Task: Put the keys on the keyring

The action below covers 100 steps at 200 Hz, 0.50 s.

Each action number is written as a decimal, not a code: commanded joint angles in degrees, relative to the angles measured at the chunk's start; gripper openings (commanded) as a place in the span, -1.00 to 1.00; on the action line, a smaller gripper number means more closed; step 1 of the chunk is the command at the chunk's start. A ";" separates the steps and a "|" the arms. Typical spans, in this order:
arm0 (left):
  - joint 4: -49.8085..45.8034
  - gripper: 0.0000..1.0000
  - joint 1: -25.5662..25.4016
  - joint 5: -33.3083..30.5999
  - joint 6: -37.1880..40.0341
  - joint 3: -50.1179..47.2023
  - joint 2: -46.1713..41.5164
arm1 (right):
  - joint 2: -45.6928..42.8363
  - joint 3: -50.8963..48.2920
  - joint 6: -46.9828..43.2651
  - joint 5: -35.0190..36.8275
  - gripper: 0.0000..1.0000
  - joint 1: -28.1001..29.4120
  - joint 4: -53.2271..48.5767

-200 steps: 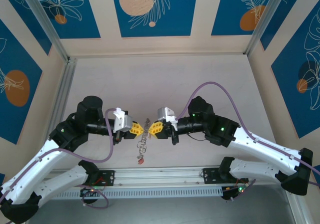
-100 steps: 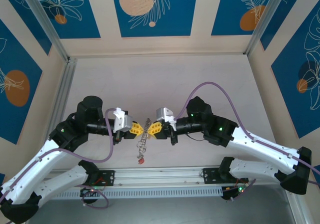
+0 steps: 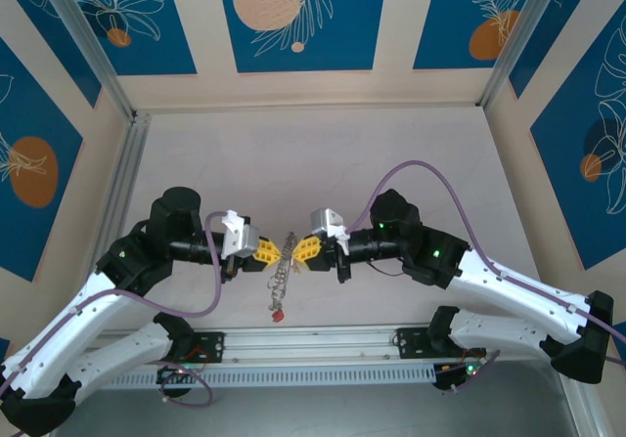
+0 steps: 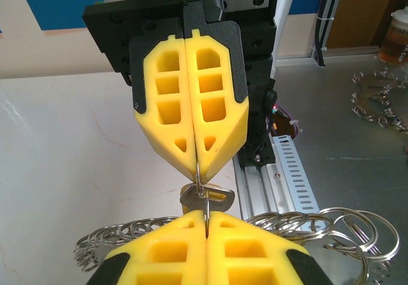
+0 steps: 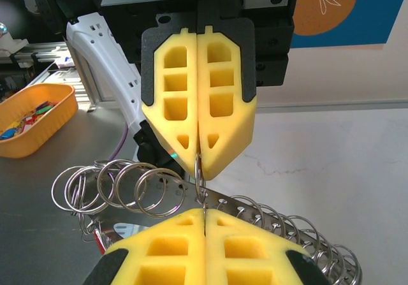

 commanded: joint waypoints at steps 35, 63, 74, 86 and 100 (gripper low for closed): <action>1.77 -1.00 -0.08 2.56 -0.15 0.06 -0.52 | 0.64 -0.10 0.92 -2.48 -1.00 -0.22 2.20; 1.77 -1.00 -0.02 2.33 -0.17 0.05 -0.56 | 0.59 -0.10 0.93 -2.84 -1.00 -0.16 1.99; 1.78 -1.00 -0.07 2.36 -0.18 0.14 -0.56 | 0.61 -0.11 0.92 -2.90 -1.00 -0.12 1.90; 1.73 -1.00 -0.03 2.24 -0.13 0.15 -0.48 | 0.52 -0.08 0.93 -3.03 -1.00 0.04 1.93; 1.84 -1.00 -0.08 2.25 -0.29 0.06 -0.58 | 0.35 -0.19 0.88 -3.11 -1.00 -0.01 1.89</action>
